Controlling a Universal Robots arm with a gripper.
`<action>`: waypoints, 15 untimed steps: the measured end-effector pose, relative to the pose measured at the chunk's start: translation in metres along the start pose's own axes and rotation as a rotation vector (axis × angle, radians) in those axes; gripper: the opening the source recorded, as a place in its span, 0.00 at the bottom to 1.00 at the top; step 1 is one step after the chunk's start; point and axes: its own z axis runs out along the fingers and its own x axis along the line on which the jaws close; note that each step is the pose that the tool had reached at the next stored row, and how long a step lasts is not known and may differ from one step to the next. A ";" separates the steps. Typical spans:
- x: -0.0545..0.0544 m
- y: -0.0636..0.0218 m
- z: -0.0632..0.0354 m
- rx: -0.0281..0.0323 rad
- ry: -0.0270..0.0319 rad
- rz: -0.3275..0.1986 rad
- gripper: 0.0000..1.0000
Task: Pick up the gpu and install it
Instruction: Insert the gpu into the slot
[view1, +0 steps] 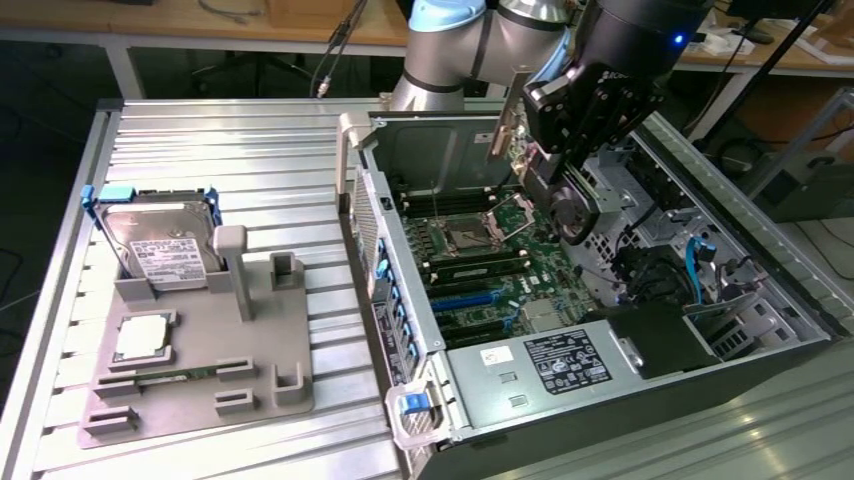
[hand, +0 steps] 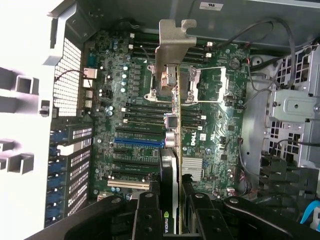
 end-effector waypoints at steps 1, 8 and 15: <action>0.000 0.0000 0.0000 -0.0001 0.0000 -0.002 0.27; 0.000 0.0000 0.0000 -0.0003 0.0004 -0.014 0.27; 0.000 0.0000 0.0000 -0.0007 0.0008 -0.027 0.27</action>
